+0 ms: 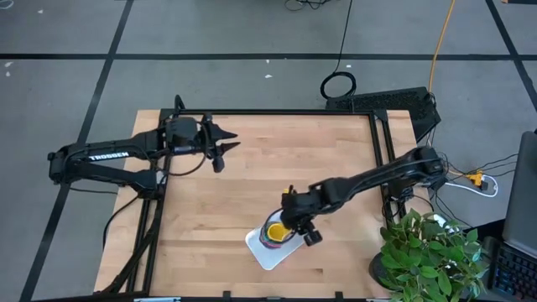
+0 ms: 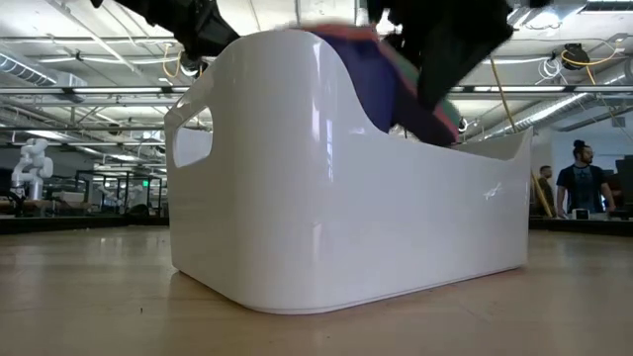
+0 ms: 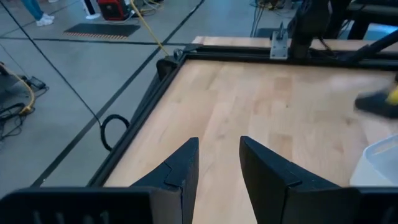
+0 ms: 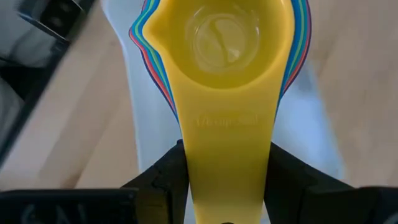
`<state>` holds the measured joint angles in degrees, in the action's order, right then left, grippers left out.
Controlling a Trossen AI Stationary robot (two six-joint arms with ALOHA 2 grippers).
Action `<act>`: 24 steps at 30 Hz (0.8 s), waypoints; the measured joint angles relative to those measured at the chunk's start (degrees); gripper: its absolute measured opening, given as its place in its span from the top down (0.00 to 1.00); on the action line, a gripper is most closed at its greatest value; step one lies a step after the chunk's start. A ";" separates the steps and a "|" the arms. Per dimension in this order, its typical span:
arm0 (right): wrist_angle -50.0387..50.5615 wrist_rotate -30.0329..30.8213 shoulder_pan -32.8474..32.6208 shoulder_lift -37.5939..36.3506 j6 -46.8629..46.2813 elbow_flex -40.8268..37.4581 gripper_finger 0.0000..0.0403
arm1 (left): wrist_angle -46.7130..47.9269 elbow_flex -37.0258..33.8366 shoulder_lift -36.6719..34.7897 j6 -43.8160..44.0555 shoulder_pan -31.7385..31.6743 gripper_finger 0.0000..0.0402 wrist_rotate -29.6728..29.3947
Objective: Nest measuring cups in basket
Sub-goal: Put the stacked measuring cups into the white bin, then return to Home Position
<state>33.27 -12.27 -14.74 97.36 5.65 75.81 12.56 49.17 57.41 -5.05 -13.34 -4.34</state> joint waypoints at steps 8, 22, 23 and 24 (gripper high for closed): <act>-0.92 0.13 -0.35 7.84 -0.48 0.00 0.66 | -1.98 0.00 -0.08 1.25 2.43 0.70 0.00; -2.99 1.75 0.05 3.53 -0.80 0.00 0.31 | -1.65 0.00 -0.07 1.80 3.73 0.70 -0.14; -2.77 1.77 0.32 2.18 -0.58 0.00 0.30 | -1.64 0.00 -0.16 1.83 3.73 0.70 0.03; -2.64 1.75 0.76 0.50 -0.50 0.00 0.29 | -1.55 0.02 -0.48 1.97 3.73 0.70 0.51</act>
<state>30.63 -10.53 -13.98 97.87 5.15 75.81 11.00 49.18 56.93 -3.08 -9.61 -3.83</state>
